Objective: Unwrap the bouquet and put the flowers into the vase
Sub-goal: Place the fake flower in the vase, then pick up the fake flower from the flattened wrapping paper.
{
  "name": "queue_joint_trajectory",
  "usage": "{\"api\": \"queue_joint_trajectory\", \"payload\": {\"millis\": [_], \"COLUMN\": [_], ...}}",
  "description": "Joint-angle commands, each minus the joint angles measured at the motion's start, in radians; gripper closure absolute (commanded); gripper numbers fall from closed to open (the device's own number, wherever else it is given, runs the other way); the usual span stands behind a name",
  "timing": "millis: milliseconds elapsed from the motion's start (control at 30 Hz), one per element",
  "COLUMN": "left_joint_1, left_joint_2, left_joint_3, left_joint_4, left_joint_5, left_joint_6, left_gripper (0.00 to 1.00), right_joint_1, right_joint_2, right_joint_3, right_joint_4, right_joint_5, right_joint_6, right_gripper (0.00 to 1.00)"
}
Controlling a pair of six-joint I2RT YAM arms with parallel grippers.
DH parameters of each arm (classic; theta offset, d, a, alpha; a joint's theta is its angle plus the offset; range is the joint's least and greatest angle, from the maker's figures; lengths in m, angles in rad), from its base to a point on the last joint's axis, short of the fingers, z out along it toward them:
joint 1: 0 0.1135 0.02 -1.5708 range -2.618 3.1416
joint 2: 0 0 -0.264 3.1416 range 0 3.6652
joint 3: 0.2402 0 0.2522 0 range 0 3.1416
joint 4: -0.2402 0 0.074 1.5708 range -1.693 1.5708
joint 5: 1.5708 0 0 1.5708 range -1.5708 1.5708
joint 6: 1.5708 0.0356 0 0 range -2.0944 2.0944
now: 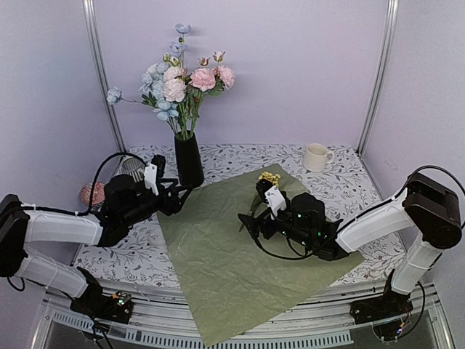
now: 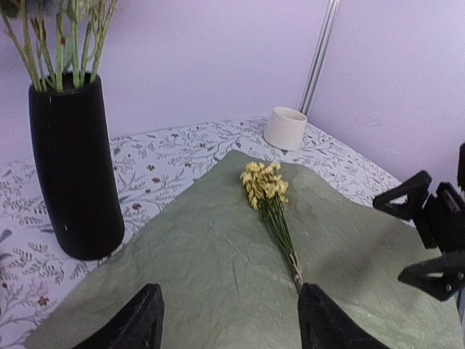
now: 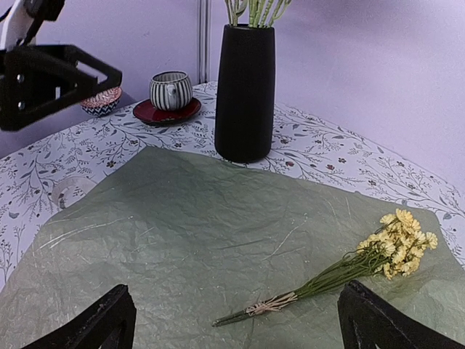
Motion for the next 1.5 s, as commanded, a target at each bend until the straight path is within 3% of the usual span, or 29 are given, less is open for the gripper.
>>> {"api": "queue_joint_trajectory", "payload": {"millis": [0, 400, 833, 933, 1133, 1267, 1467], "left_joint_1": [-0.020, -0.024, -0.024, -0.024, -0.024, -0.024, -0.024], "left_joint_2": [0.014, -0.045, -0.117, -0.133, -0.140, -0.141, -0.139], "left_joint_3": [-0.077, -0.127, -0.178, -0.185, -0.190, -0.190, -0.189], "left_joint_4": [0.197, 0.237, 0.277, 0.280, 0.280, 0.280, 0.279], "left_joint_5": [0.028, -0.061, -0.091, -0.090, -0.093, -0.090, -0.081], "left_joint_6": [-0.068, -0.048, -0.009, -0.005, 0.001, 0.003, 0.003], "left_gripper": [0.35, 0.35, 0.33, 0.33, 0.33, 0.33, 0.33], "right_joint_1": [-0.008, -0.008, -0.009, -0.012, -0.013, -0.015, -0.051], "right_joint_2": [0.011, -0.005, 0.038, 0.054, 0.112, 0.110, 0.207], "right_joint_3": [0.028, 0.068, 0.237, 0.286, 0.420, 0.455, 0.606], "right_joint_4": [-0.034, -0.137, -0.348, -0.422, -0.628, -0.724, -0.938], "right_joint_5": [0.028, 0.054, 0.058, 0.030, 0.158, 0.251, 0.276], "right_joint_6": [0.021, 0.077, 0.178, 0.203, 0.310, 0.408, 0.586], "right_gripper": [0.01, 0.01, 0.01, 0.01, 0.01, 0.15, 0.18]}}
